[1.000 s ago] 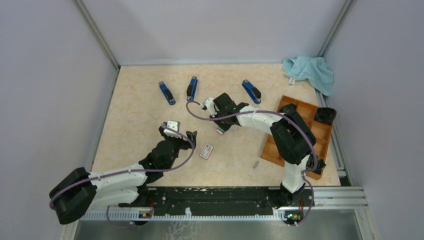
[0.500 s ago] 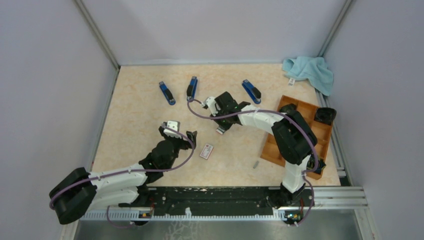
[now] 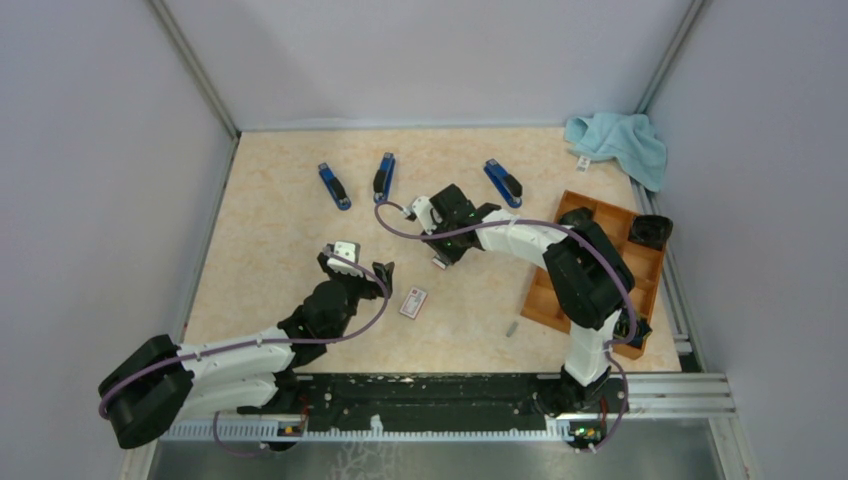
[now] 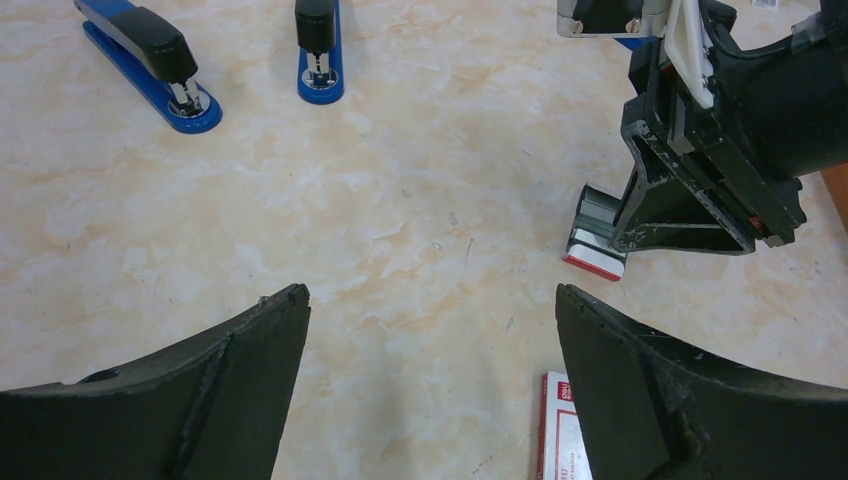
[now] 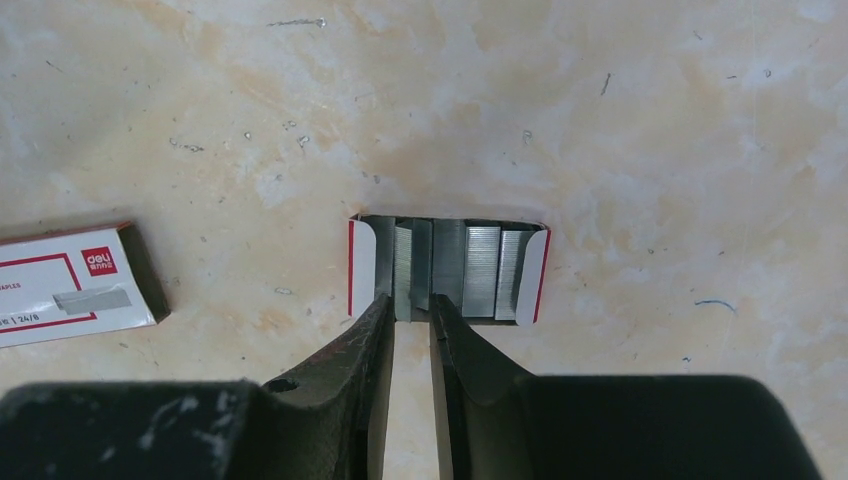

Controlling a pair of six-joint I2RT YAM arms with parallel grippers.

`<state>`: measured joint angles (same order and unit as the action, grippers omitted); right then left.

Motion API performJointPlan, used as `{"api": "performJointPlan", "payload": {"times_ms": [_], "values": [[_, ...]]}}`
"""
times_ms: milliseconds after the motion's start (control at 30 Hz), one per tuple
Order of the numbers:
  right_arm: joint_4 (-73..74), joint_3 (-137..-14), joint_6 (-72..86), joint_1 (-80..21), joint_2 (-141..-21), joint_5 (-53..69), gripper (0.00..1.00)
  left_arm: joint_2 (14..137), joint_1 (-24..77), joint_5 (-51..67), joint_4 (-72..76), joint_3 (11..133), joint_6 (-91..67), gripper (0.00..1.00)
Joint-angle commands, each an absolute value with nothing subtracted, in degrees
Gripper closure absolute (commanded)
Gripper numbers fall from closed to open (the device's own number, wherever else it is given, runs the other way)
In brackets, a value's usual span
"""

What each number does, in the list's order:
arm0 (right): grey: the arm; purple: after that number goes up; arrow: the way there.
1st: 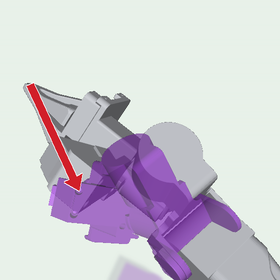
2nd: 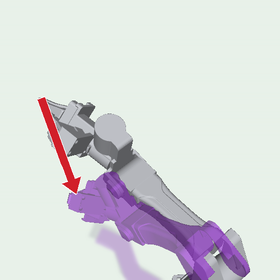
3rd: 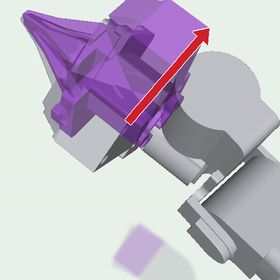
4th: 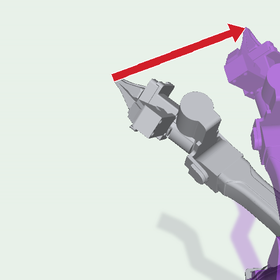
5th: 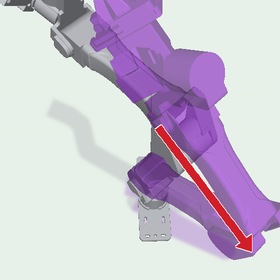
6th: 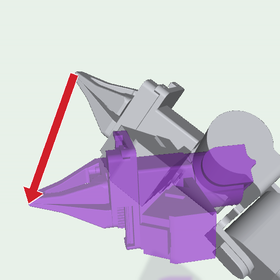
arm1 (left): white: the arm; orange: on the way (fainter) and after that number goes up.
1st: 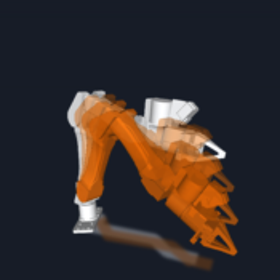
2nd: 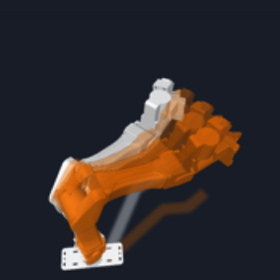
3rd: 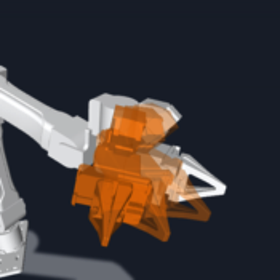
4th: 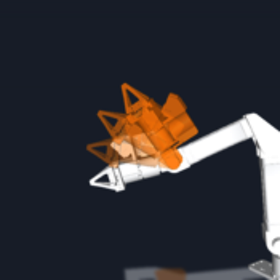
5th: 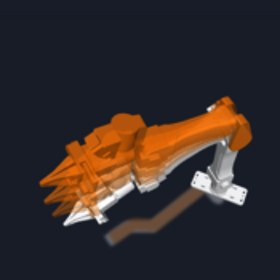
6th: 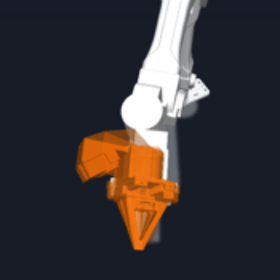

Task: Unload the staples from the stapler
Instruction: Pick up the staple from the staple box.

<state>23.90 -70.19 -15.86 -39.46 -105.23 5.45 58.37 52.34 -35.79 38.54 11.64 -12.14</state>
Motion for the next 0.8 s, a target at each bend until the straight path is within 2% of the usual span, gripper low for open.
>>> {"api": "performJointPlan", "payload": {"times_ms": [0, 333, 767], "values": [[24.1, -72.4, -16.9, -38.9, -105.1, 5.4, 0.79, 58.0, 52.0, -36.1, 39.8, 11.5, -12.3, 0.02], [25.1, -72.7, -17.5, -38.9, -105.9, 5.3, 0.75, 58.0, 51.9, -36.1, 39.8, 11.5, -12.3, 0.02], [24.7, -72.4, -17.6, -38.3, -106.3, 4.7, 0.79, 57.9, 52.0, -36.1, 39.8, 11.4, -12.3, 0.02]]}}
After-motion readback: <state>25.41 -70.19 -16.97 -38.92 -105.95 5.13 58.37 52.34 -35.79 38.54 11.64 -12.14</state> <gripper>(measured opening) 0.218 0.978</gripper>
